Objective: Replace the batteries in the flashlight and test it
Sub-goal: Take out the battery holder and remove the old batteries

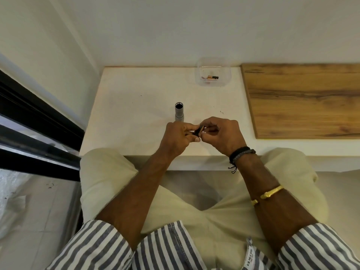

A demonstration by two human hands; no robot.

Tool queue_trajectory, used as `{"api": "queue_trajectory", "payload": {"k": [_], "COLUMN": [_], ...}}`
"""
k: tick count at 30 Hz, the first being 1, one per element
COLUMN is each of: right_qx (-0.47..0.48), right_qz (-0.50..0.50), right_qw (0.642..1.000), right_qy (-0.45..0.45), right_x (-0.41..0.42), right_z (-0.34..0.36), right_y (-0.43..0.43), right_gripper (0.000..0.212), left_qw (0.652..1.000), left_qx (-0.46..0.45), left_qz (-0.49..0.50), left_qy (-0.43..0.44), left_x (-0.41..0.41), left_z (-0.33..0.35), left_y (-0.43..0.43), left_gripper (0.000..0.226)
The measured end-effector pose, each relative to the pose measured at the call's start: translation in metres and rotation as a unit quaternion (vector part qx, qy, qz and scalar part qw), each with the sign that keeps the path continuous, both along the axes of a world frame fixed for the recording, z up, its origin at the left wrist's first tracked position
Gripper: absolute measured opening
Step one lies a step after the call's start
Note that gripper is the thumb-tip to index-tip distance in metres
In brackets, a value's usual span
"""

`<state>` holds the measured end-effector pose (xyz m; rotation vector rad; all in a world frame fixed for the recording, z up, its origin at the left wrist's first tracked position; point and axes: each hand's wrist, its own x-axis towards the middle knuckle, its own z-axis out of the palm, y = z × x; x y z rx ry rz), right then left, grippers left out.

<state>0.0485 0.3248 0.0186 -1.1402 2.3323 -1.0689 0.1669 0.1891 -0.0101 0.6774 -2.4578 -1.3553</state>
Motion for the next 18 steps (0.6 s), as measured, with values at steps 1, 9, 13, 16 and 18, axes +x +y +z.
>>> {"api": "queue_trajectory", "payload": {"k": [1, 9, 13, 16, 18], "right_qx": [0.001, -0.005, -0.039, -0.05, -0.06], "right_qz": [-0.004, -0.024, -0.023, -0.022, -0.037], "right_qw": [1.0, 0.999, 0.998, 0.998, 0.997], "right_qy": [0.007, 0.024, 0.036, 0.023, -0.005], "right_x": [0.0002, -0.0002, -0.0029, 0.0002, 0.0021], "right_z": [-0.0001, -0.0018, -0.0019, -0.0047, -0.006], "right_y": [0.0, 0.0006, 0.0007, -0.0001, -0.0006], "right_gripper": [0.028, 0.035, 0.017, 0.016, 0.016], "left_qw": [1.0, 0.999, 0.999, 0.997, 0.997], "left_qx": [0.003, -0.016, -0.01, -0.004, -0.011], "left_qz": [-0.001, -0.009, 0.006, 0.025, 0.032], "left_qy": [0.005, 0.029, 0.045, 0.067, 0.075], "left_x": [-0.0002, -0.0016, -0.0016, -0.0017, -0.0023], "left_z": [-0.0007, -0.0013, -0.0026, -0.0037, -0.0034], "left_y": [0.0001, 0.0063, 0.0052, 0.0026, 0.0027], "left_gripper": [0.037, 0.036, 0.038, 0.038, 0.038]}}
